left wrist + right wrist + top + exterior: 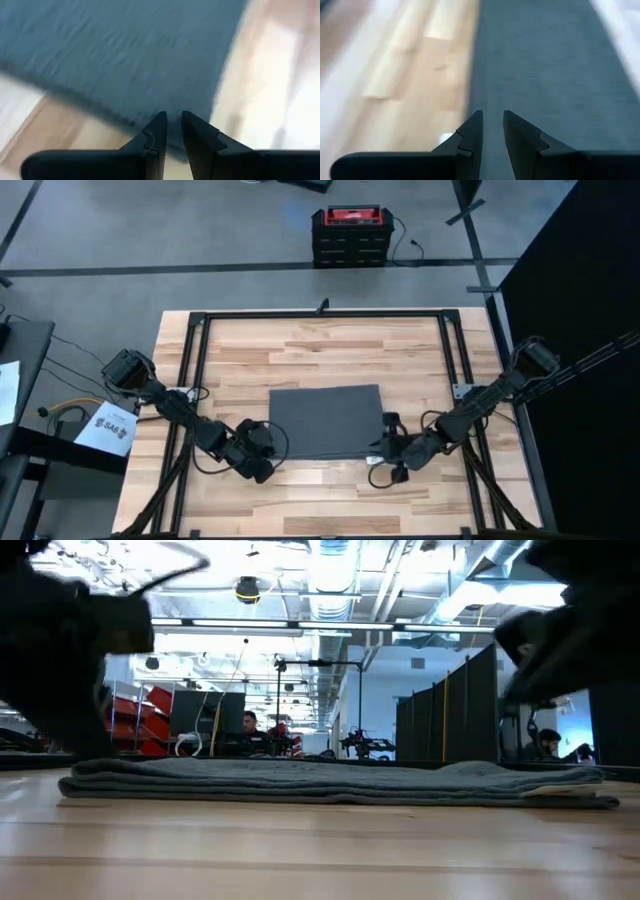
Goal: Roll towel
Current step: Fold the gray towel
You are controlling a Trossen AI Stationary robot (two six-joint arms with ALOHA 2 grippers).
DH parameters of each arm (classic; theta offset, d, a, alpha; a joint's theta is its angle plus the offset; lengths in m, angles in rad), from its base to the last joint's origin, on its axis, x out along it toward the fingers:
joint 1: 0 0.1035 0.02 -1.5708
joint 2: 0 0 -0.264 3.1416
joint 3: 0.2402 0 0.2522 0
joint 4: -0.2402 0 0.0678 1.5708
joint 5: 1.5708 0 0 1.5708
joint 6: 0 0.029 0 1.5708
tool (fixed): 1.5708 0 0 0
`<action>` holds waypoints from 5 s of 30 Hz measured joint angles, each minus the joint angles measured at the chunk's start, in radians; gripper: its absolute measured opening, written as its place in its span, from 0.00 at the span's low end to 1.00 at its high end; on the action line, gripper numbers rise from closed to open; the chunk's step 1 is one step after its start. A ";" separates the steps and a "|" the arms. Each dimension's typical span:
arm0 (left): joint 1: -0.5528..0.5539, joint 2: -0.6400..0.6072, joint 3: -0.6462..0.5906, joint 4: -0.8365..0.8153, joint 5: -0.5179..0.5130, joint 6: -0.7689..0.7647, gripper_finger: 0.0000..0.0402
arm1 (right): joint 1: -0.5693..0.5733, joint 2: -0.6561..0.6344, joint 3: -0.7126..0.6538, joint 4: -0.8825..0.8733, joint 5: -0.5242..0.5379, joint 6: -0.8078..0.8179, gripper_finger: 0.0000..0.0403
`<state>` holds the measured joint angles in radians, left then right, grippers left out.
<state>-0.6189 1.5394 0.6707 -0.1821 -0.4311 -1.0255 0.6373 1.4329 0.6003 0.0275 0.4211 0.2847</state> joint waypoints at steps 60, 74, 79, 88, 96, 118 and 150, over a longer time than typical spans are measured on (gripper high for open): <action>0.004 -0.002 0.053 -0.029 -0.031 0.034 0.12 | -0.143 0.016 0.092 -0.430 -0.206 0.054 0.15; 0.005 -0.002 0.053 -0.029 -0.044 0.030 0.12 | -0.128 0.141 0.071 -0.278 -0.188 0.081 0.00; 0.005 0.000 0.053 -0.028 -0.045 0.014 0.12 | -0.129 0.179 0.073 -0.261 -0.172 0.081 0.00; 0.032 0.003 0.031 -0.005 -0.100 0.018 0.12 | -0.129 0.177 0.070 -0.252 -0.177 0.082 0.00; 0.022 0.099 0.005 0.097 0.008 -0.002 0.12 | -0.130 0.178 0.069 -0.253 -0.181 0.084 0.00; -0.058 0.002 0.064 0.006 0.070 0.010 0.04 | -0.134 0.179 0.069 -0.265 -0.184 0.092 0.00; -0.178 0.079 0.105 -0.010 0.041 -0.058 0.04 | -0.175 0.179 0.069 -0.269 -0.184 0.101 0.00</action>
<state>-0.7971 1.6189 0.7755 -0.1917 -0.3901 -1.0835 0.4618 1.6119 0.6689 -0.2413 0.2371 0.3855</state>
